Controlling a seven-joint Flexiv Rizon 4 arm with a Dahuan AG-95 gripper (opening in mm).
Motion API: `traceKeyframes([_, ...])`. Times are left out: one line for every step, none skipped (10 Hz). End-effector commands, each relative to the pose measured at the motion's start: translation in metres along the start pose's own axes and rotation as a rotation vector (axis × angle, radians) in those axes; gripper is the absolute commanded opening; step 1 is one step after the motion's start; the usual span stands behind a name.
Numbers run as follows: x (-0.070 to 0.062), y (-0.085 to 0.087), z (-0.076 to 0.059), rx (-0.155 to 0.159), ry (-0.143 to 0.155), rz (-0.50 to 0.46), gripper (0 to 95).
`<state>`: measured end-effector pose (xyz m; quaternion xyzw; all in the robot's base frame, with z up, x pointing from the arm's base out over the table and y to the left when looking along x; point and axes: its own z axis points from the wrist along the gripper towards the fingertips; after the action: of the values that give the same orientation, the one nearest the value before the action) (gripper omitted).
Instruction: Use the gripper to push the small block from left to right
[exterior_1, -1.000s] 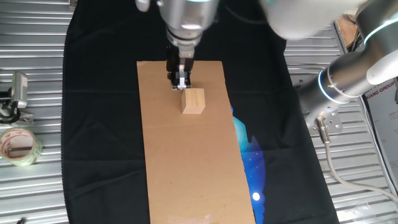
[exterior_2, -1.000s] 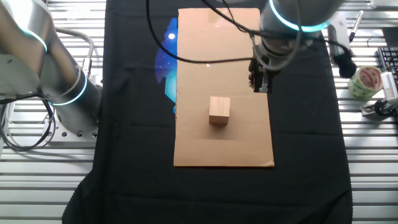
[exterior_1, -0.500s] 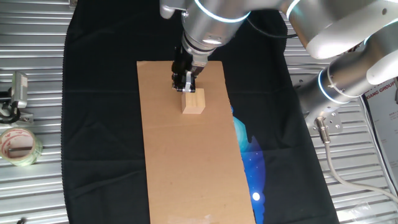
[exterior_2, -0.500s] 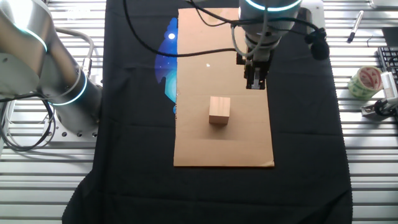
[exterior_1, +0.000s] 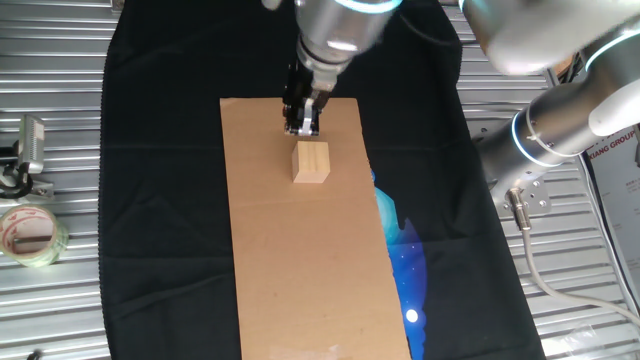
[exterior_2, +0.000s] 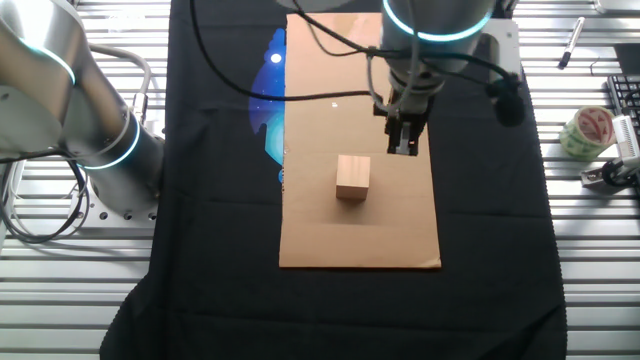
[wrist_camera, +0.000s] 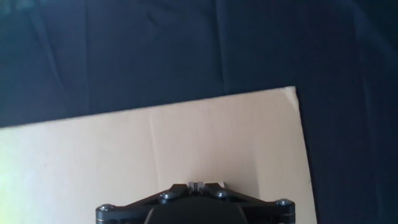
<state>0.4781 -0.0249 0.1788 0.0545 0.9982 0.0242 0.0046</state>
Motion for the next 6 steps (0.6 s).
traceKeyframes([0.0018,-0.0051,0.0012,-0.003,0.002,-0.038,0.0])
traceKeyframes([0.002,-0.0063,0.0031,0.001,-0.001,-0.035,0.0])
traceKeyframes([0.002,-0.0064,0.0032,0.012,-0.01,-0.032,0.0])
traceKeyframes([0.0019,-0.0065,0.0033,0.018,-0.013,-0.032,0.0])
traceKeyframes([0.0019,-0.0065,0.0034,0.022,-0.006,-0.032,0.0])
traceKeyframes([0.002,-0.0065,0.0034,0.024,-0.001,-0.035,0.0])
